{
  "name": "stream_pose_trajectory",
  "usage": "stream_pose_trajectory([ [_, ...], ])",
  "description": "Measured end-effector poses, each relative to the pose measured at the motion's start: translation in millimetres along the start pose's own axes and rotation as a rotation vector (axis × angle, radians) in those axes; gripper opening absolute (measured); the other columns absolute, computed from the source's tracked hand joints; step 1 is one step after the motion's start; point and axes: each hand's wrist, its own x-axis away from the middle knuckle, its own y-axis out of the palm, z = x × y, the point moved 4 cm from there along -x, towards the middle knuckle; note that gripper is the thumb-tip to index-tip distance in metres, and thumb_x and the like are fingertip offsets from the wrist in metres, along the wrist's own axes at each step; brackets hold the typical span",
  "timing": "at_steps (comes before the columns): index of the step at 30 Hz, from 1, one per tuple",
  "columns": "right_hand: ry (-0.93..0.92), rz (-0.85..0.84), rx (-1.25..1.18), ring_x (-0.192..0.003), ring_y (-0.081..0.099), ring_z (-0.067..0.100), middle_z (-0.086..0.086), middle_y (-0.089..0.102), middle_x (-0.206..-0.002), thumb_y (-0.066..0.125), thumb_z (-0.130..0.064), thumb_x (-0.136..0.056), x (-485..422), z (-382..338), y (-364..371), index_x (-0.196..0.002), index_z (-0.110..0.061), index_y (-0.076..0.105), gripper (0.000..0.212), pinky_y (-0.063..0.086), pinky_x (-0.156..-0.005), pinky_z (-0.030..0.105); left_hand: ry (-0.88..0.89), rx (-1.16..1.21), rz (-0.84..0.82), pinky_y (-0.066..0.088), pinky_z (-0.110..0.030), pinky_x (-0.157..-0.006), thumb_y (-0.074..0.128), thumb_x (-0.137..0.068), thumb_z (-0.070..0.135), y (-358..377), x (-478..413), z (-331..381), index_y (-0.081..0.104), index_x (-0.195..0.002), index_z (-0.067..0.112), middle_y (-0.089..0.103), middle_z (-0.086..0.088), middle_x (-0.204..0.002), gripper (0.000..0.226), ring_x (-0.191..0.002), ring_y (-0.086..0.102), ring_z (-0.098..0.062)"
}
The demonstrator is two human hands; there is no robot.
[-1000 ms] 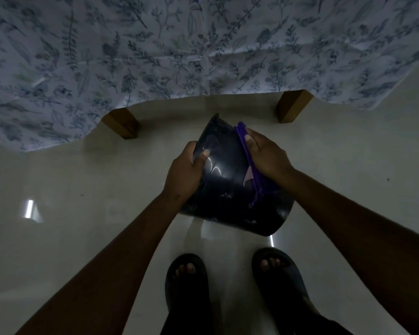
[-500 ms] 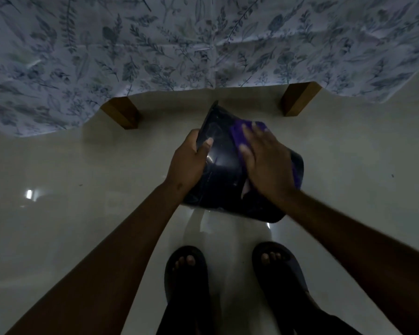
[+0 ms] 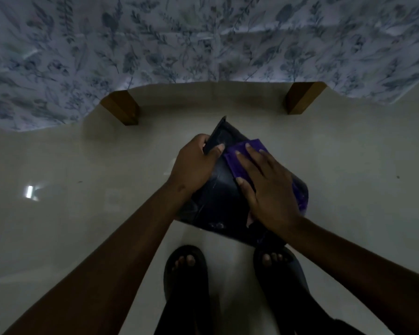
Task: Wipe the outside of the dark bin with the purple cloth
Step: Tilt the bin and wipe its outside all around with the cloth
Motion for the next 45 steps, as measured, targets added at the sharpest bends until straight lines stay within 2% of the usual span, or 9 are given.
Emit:
stream_pose_trajectory([
  [3, 0.098, -0.016, -0.075, -0.132, 0.042, 0.023, 0.003, 0.043, -0.148, 0.028, -0.047, -0.1, -35.5, 27.8, -6.5, -0.146, -0.027, 0.03, 0.05, 0.033, -0.106, 0.044, -0.021, 0.053, -0.172, 0.05, -0.022, -0.077, 0.051, -0.097, 0.033, -0.2, 8.8, -5.6, 0.049, -0.128, 0.025, 0.062, 0.007, -0.108, 0.032, -0.092, 0.061, -0.006],
  [6, 0.238, -0.073, -0.204, -0.121, 0.054, 0.024, 0.003, 0.056, -0.137, 0.019, -0.051, -0.1, -66.4, 50.5, -4.0, -0.144, -0.031, 0.035, 0.051, 0.042, -0.101, 0.043, 0.052, -0.055, -0.09, 0.045, -0.005, -0.063, 0.046, -0.1, 0.034, 0.2, 19.0, -15.0, 0.049, -0.126, 0.021, 0.061, 0.009, -0.1, 0.03, -0.08, 0.057, 0.005],
  [11, 0.036, -0.089, 0.05, -0.149, 0.009, 0.021, -0.001, 0.017, -0.16, 0.02, -0.046, -0.1, -7.7, 10.5, 6.6, -0.151, -0.027, 0.015, 0.054, 0.012, -0.117, 0.042, 0.052, -0.056, -0.022, 0.045, -0.016, -0.063, 0.046, -0.099, 0.034, -0.2, 5.9, -14.0, 0.053, -0.119, 0.019, 0.064, 0.004, -0.098, 0.025, -0.08, 0.061, -0.005],
  [14, -0.106, -0.099, 0.146, -0.149, 0.001, 0.025, 0.001, 0.01, -0.161, 0.018, -0.051, -0.099, 29.3, -7.4, 19.5, -0.152, -0.028, 0.011, 0.058, 0.01, -0.118, 0.048, 0.048, -0.001, -0.055, 0.047, -0.02, -0.069, 0.045, -0.1, 0.032, 3.3, 0.5, -11.0, 0.054, -0.118, 0.019, 0.065, 0.002, -0.104, 0.024, -0.091, 0.063, -0.015],
  [24, 0.301, -0.119, -0.244, -0.132, 0.046, 0.024, 0.003, 0.047, -0.147, 0.019, -0.05, -0.1, -80.3, 51.1, 2.0, -0.146, -0.024, 0.035, 0.054, 0.034, -0.11, 0.043, 0.026, -0.042, -0.031, 0.041, -0.014, -0.065, 0.045, -0.1, 0.033, 2.9, -4.4, -11.9, 0.051, -0.121, 0.017, 0.061, 0.005, -0.101, 0.027, -0.083, 0.058, -0.007],
  [31, 0.046, -0.11, 0.119, -0.149, -0.01, 0.025, 0.0, -0.007, -0.162, 0.018, -0.05, -0.097, 37.0, -15.1, 26.4, -0.153, -0.027, -0.002, 0.064, -0.004, -0.118, 0.045, 0.015, -0.107, -0.046, 0.038, -0.017, -0.059, 0.046, -0.099, 0.033, 5.7, -20.1, -6.2, 0.055, -0.111, 0.019, 0.061, 0.006, -0.09, 0.021, -0.073, 0.055, 0.001],
  [36, 0.074, -0.064, 0.092, -0.149, 0.002, 0.024, 0.001, 0.004, -0.162, 0.016, -0.049, -0.099, 4.1, -7.2, 15.0, -0.152, -0.026, 0.003, 0.059, 0.006, -0.118, 0.045, 0.032, -0.041, -0.071, 0.041, -0.015, -0.062, 0.045, -0.1, 0.031, 4.4, -16.4, -6.1, 0.055, -0.111, 0.022, 0.06, 0.011, -0.089, 0.018, -0.078, 0.056, 0.003],
  [41, 0.374, -0.186, -0.258, -0.133, 0.044, 0.028, 0.007, 0.046, -0.147, 0.014, -0.053, -0.099, -84.9, 54.4, 11.5, -0.144, -0.025, 0.037, 0.058, 0.032, -0.11, 0.047, 0.05, -0.083, -0.038, 0.04, -0.01, -0.057, 0.044, -0.1, 0.032, 2.4, -10.5, -9.2, 0.054, -0.115, 0.019, 0.06, 0.01, -0.089, 0.022, -0.075, 0.054, 0.004],
  [45, 0.41, -0.148, -0.195, -0.134, 0.043, 0.028, 0.006, 0.044, -0.149, 0.018, -0.046, -0.101, -77.7, 47.2, 8.2, -0.146, -0.024, 0.035, 0.053, 0.032, -0.11, 0.045, 0.029, -0.099, -0.002, 0.039, -0.015, -0.059, 0.045, -0.1, 0.033, 3.0, -12.7, -15.5, 0.054, -0.115, 0.016, 0.061, 0.003, -0.094, 0.024, -0.073, 0.054, 0.0],
])
